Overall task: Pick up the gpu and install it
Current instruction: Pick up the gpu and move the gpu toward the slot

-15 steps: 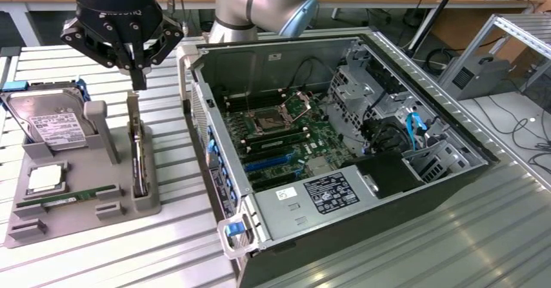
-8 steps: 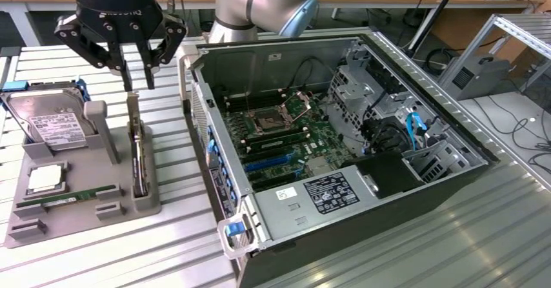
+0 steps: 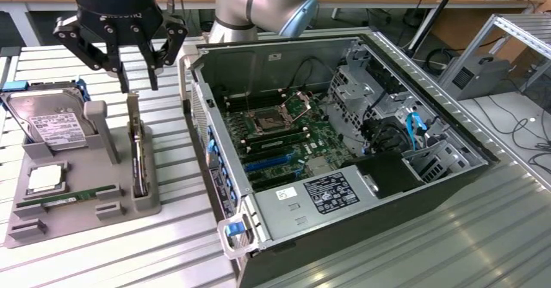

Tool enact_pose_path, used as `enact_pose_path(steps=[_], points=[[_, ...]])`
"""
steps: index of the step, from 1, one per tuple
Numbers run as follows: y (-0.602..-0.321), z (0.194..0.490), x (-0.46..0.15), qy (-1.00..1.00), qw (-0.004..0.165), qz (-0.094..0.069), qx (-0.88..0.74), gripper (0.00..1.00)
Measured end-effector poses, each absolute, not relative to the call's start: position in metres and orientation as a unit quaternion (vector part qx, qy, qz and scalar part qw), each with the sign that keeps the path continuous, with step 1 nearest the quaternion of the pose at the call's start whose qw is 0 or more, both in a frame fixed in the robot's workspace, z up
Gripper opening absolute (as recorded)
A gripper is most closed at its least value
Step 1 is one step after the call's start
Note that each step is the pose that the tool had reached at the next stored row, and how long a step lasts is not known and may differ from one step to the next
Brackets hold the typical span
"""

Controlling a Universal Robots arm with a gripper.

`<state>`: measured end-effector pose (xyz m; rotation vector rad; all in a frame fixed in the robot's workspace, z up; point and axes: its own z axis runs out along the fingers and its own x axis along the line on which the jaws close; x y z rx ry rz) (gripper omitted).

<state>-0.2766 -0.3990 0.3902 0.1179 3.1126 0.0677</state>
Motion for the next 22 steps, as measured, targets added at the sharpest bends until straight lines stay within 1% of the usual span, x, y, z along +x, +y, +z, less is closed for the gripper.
enact_pose_path(steps=[22], points=[[-0.3989,0.3844,-0.2767,0.999,0.013,0.022,0.038,0.42]])
